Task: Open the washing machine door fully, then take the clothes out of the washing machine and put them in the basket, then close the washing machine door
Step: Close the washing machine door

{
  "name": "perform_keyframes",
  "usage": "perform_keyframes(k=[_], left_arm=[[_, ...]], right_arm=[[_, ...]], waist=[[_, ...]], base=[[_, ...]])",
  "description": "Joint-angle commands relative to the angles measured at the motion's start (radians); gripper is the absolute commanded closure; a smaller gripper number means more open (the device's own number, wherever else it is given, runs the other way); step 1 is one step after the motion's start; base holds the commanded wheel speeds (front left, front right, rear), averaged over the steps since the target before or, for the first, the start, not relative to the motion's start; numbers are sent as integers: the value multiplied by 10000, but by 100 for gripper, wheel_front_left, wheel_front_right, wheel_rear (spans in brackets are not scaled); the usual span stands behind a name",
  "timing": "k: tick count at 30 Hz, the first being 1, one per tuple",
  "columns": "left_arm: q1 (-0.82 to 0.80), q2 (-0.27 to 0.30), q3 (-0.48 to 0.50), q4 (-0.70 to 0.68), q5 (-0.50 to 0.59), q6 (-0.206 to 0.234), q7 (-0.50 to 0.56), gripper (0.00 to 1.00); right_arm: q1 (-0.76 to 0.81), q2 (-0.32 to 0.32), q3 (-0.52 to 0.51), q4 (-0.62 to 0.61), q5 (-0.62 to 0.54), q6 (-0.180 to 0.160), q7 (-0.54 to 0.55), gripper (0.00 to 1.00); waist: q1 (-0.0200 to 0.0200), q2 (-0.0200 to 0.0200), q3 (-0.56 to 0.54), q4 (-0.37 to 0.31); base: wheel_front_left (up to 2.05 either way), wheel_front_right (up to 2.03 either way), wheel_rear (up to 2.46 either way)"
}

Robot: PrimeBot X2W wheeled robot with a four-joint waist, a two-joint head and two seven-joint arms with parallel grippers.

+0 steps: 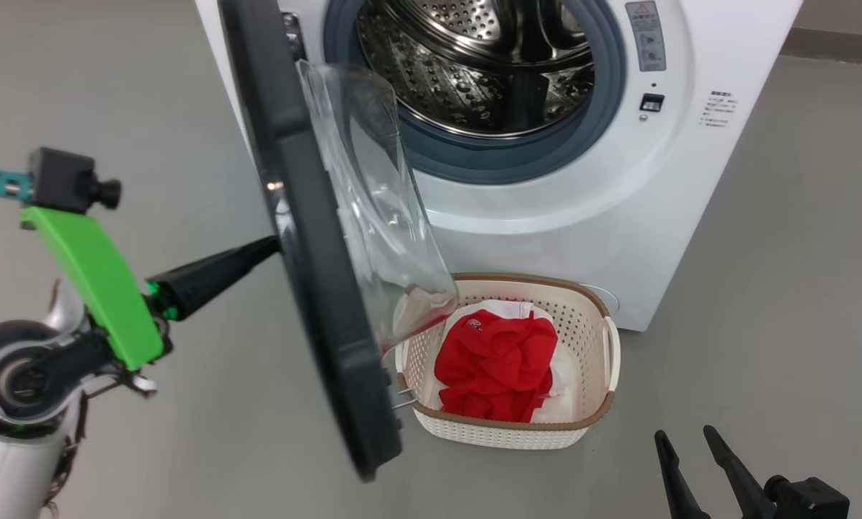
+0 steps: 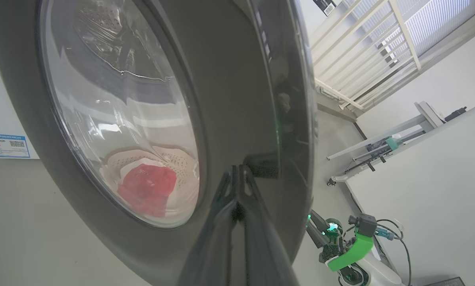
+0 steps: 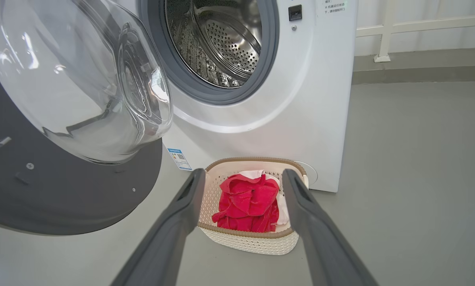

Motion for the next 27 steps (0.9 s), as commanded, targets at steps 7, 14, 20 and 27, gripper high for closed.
perform_keyframes(k=[7,14,20,27], left_arm=[[-529,51,-178,-763,-156,-80,-631,100],[-488,190,-491,-699,-108,-80,-1235,100],[64,416,-688,-468,-99,-80,-2150,89],[1214,539,-784,7,-216,-80,-3495,17]], right_arm=[[-244,-58,127,-229,-57,73,-65,0],[-227,-39,106,-221,-65,73,-65,0],[-190,-13,148,-194,-62,73,-65,0],[-24,7,240,-152,-70,73,-65,0]], waist=[[0,-1,147,-256],[0,-1,118,-243],[0,-1,-19,-88],[0,-1,-269,100]], base=[[0,0,0],[0,0,0],[0,0,0],[0,0,0]])
